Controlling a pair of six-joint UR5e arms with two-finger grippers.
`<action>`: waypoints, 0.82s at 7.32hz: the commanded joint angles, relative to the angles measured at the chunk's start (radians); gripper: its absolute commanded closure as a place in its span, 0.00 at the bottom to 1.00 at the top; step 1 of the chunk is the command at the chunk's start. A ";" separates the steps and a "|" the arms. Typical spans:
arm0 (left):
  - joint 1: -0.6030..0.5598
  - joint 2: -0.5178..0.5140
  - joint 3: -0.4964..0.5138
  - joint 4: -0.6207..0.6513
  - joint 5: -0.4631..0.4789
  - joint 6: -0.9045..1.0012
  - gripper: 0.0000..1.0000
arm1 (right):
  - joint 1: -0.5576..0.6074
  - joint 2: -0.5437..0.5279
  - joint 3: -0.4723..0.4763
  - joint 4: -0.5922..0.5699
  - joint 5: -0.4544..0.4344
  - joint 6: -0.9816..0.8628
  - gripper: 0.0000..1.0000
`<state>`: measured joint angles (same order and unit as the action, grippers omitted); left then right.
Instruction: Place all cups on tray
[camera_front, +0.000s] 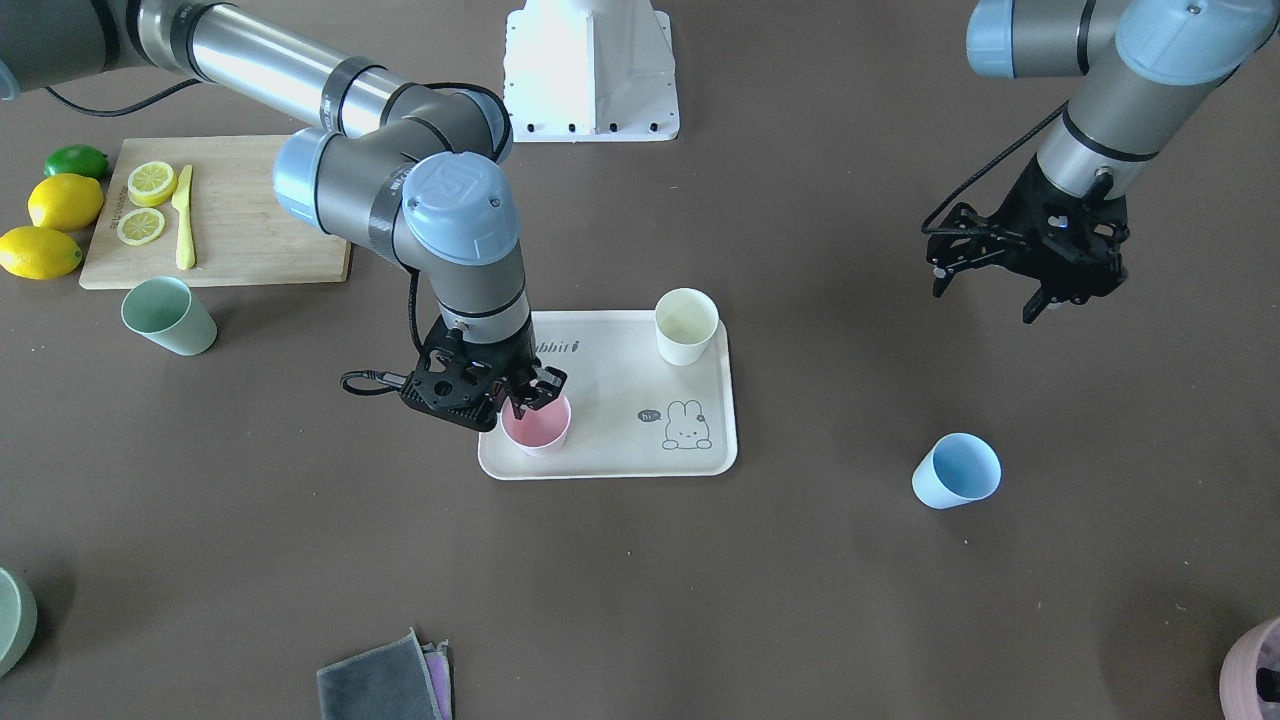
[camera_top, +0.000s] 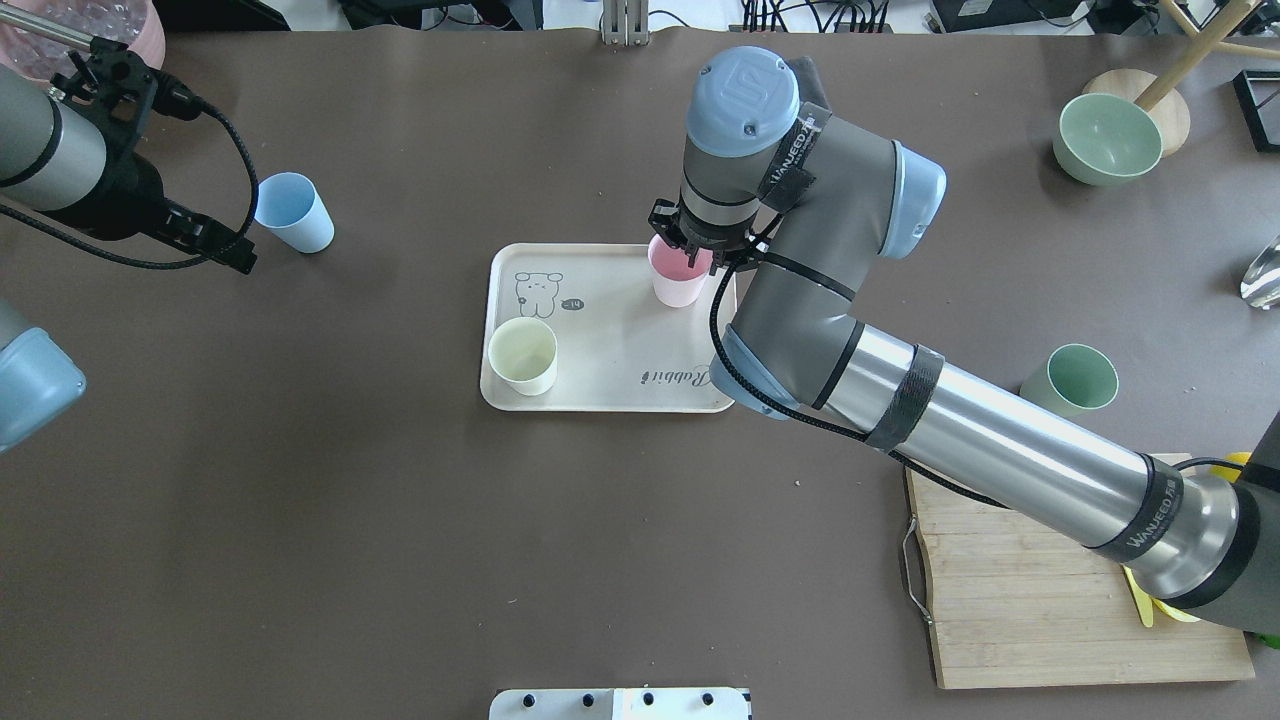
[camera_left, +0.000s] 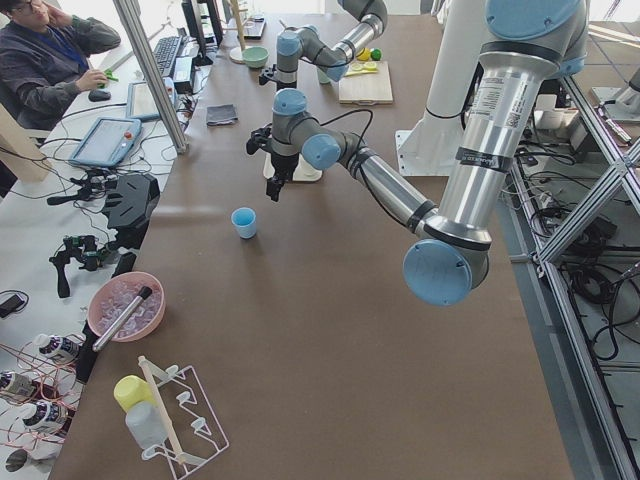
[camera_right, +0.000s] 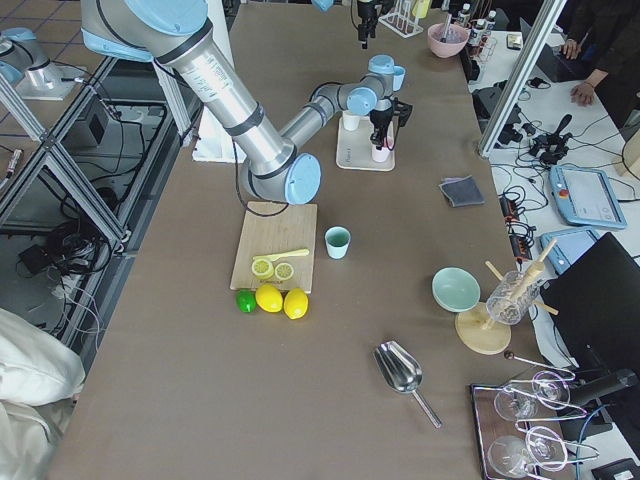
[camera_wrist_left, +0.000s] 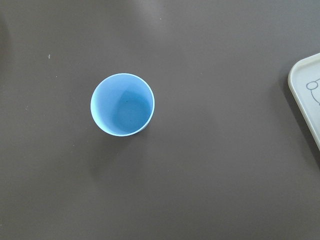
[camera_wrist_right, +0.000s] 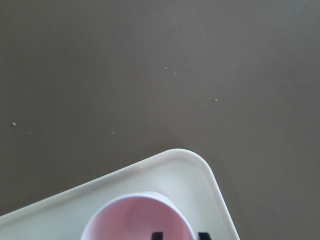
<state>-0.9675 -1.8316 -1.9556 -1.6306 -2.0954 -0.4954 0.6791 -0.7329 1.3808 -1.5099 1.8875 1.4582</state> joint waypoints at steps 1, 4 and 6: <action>0.000 0.000 0.001 0.000 -0.002 0.001 0.01 | 0.019 0.003 0.010 -0.009 -0.016 -0.035 0.00; -0.008 -0.029 0.090 -0.015 -0.002 0.017 0.01 | 0.134 -0.099 0.252 -0.221 0.093 -0.242 0.00; -0.060 -0.081 0.244 -0.108 -0.011 0.002 0.02 | 0.238 -0.323 0.511 -0.271 0.159 -0.408 0.00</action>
<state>-0.9934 -1.8709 -1.8105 -1.6868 -2.1006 -0.4825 0.8486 -0.9237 1.7359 -1.7424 2.0057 1.1585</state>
